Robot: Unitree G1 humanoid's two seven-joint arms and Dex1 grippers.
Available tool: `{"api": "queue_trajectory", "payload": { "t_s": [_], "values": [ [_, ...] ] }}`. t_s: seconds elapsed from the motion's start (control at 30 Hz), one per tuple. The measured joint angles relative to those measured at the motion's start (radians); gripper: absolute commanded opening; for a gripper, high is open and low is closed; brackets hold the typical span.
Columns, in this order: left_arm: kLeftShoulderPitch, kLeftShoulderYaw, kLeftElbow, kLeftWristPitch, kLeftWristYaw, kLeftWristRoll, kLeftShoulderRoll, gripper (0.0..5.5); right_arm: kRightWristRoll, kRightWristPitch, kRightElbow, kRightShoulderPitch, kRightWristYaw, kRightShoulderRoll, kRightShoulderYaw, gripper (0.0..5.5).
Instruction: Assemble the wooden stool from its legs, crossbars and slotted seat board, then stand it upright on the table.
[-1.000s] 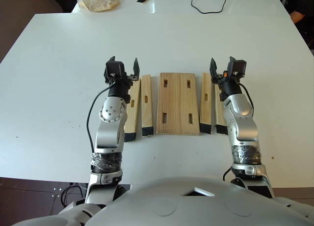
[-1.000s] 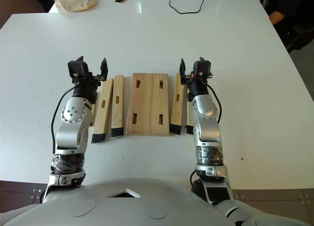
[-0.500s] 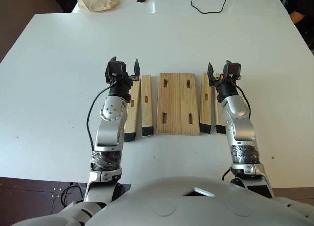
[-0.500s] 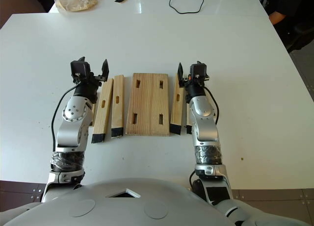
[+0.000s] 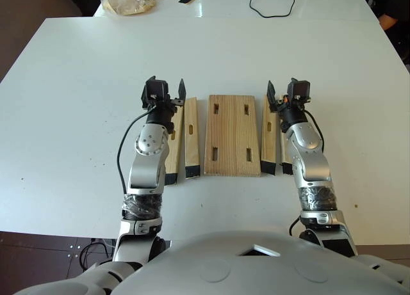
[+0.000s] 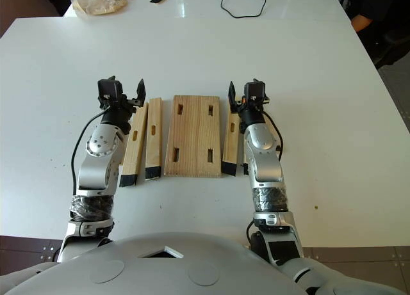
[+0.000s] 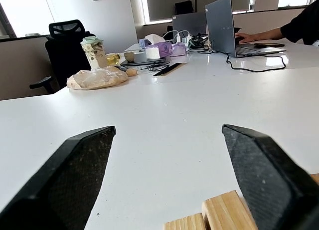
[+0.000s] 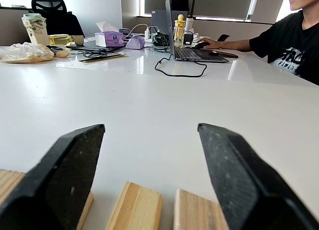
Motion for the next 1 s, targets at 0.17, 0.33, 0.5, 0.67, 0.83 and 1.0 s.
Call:
{"api": "queue_trajectory", "payload": {
  "t_s": [0.17, 0.33, 0.5, 0.67, 0.83, 1.0],
  "values": [
    [-0.002, -0.009, 0.015, 0.000, 0.000, 0.018, 0.008, 3.96, -0.003, 0.000, 0.000, 0.001, -0.004, 0.003, 0.002, 3.43],
    [-0.012, -0.012, 0.028, -0.001, 0.000, 0.033, 0.020, 3.96, -0.005, -0.002, 0.001, 0.002, -0.008, -0.004, -0.009, 3.43],
    [-0.016, -0.013, 0.032, -0.001, -0.001, 0.034, 0.026, 3.96, -0.010, -0.004, 0.005, 0.002, -0.018, 0.005, -0.007, 3.43],
    [-0.018, -0.015, 0.033, 0.001, -0.010, 0.033, 0.035, 3.96, -0.013, -0.009, 0.016, 0.002, -0.023, 0.011, -0.007, 3.43],
    [-0.018, -0.015, 0.033, 0.008, -0.030, 0.027, 0.043, 3.96, -0.014, -0.015, 0.024, 0.002, -0.028, 0.014, -0.008, 3.43],
    [0.018, -0.001, -0.027, 0.083, -0.091, 0.008, 0.088, 3.96, -0.014, -0.021, 0.026, 0.004, -0.038, 0.020, -0.010, 3.43]
  ]
}}
